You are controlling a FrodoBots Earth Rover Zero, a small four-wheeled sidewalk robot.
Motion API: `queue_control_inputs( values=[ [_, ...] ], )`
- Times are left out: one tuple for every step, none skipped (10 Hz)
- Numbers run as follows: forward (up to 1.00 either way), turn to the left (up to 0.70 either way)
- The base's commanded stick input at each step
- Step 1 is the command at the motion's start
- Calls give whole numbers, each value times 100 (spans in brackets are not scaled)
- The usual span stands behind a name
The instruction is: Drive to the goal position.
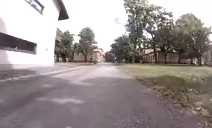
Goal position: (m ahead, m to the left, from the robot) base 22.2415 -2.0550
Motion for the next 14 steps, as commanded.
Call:
queue_control_inputs(
  values=[
    [70, 0],
    [70, 0],
    [70, 0],
    [70, 0],
    [70, 0],
    [70, 0],
    [70, 0],
    [70, 0],
    [70, 0],
    [70, 0],
    [70, 0],
    [70, 0],
    [70, 0],
    [70, 0]
  ],
)
